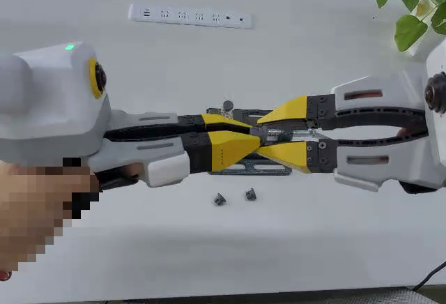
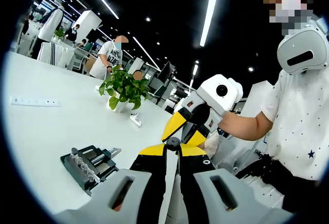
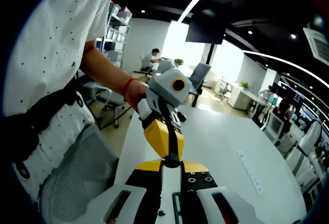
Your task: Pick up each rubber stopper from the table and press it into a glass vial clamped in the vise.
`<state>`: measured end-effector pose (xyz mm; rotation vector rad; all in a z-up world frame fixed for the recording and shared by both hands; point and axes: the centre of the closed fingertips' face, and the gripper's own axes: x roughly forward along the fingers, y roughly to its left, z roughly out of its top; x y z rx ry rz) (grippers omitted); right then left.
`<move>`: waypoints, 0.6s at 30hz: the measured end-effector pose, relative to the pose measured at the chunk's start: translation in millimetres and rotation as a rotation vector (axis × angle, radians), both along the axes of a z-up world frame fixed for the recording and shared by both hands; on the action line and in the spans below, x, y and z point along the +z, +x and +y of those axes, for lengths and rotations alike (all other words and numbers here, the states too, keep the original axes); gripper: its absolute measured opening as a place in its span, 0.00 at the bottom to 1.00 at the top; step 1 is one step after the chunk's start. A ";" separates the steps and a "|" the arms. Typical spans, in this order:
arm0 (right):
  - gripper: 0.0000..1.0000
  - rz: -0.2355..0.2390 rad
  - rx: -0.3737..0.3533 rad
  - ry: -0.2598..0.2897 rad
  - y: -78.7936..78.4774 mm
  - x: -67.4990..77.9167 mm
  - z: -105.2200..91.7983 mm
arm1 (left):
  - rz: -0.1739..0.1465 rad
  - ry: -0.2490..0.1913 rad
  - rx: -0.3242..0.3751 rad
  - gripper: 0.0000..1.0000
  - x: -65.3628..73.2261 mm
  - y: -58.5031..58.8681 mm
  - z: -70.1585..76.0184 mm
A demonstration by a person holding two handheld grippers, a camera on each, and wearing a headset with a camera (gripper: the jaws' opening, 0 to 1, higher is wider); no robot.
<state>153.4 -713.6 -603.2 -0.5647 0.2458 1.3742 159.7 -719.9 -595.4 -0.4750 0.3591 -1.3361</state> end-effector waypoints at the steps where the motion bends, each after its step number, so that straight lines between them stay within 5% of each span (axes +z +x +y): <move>1: 0.09 0.003 -0.006 0.002 0.8 0.3 0.0 | 0.001 -0.001 -0.001 0.05 0.2 0.4 -0.1; 8: 0.10 0.002 -0.018 0.016 3.2 4.6 -0.9 | 0.009 -0.021 0.008 0.05 3.8 3.4 3.7; 18: 0.10 0.003 -0.046 0.081 6.6 20.2 -0.9 | 0.047 -0.113 0.027 0.05 18.6 10.3 11.0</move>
